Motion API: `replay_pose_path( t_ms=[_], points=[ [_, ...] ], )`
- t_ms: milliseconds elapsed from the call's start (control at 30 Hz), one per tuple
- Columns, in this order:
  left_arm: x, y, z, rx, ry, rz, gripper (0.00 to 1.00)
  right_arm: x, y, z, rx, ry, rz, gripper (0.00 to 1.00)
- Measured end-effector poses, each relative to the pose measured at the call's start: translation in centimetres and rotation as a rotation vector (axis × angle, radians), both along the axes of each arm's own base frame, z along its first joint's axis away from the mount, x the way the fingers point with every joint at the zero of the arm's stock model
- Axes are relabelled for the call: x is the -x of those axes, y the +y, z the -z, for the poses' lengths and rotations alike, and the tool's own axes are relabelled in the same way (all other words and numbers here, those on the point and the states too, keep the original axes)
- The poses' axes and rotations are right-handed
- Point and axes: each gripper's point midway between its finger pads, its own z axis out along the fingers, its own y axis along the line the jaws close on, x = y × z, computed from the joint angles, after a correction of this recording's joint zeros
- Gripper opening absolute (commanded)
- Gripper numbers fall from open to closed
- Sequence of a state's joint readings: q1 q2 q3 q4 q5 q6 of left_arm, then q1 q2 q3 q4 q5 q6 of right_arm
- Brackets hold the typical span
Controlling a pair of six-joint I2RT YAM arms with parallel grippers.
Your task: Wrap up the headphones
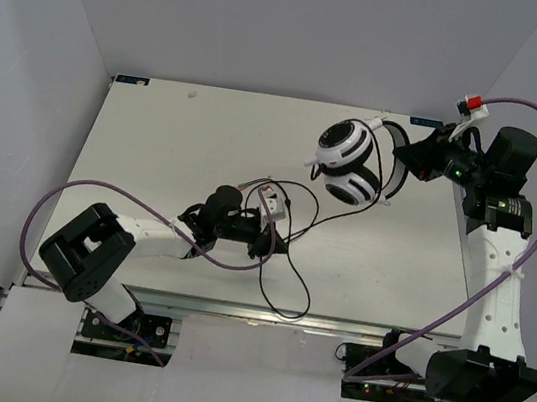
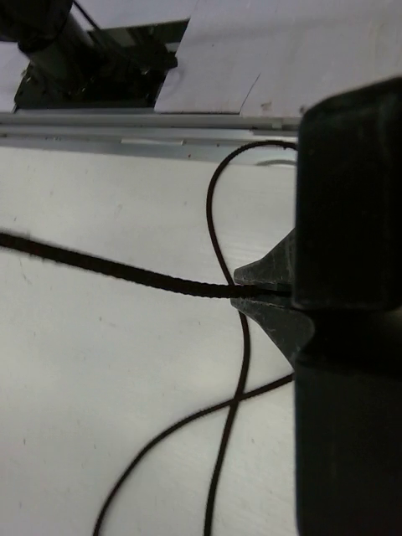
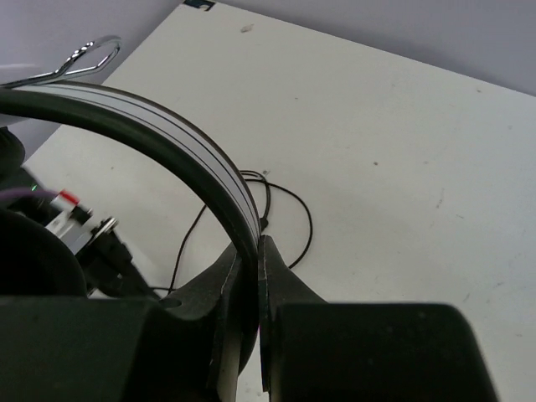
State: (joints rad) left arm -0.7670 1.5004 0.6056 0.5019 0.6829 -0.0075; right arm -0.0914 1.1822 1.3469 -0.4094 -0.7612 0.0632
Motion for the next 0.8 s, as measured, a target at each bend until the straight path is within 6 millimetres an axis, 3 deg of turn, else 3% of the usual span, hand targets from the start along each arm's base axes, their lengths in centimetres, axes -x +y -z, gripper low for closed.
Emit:
replay_pose_path(
  t_ms=[133,233,333,433,533,633,800],
  points=[
    [-3.0,0.7,-0.1,-0.003,0.033,-0.038,0.00,2.8,1.3,-0.2,0.047,-0.103,-0.133,0.08],
    [-5.6,0.3,-1.5,0.019,0.034,-0.045,0.00,4.4,1.5,0.0,0.119,-0.188,-0.197,0.08],
    [-8.3,1.2,-3.1,0.044,0.056,-0.069,0.00,5.5,1.4,0.4,0.229,-0.301,-0.251,0.08],
    [-11.0,2.7,-5.0,0.068,0.100,-0.109,0.00,6.6,0.8,2.0,0.357,-0.383,-0.271,0.08],
    [-12.8,2.7,-7.9,0.086,0.166,-0.094,0.00,6.8,-0.1,4.2,0.478,-0.416,-0.266,0.08],
    [-12.3,1.6,-10.7,0.105,0.247,-0.007,0.00,6.0,-1.3,6.7,0.587,-0.407,-0.240,0.08],
    [-8.0,0.7,-12.2,0.100,0.455,0.142,0.00,4.8,-2.0,10.3,0.723,-0.373,-0.200,0.08]
  ],
)
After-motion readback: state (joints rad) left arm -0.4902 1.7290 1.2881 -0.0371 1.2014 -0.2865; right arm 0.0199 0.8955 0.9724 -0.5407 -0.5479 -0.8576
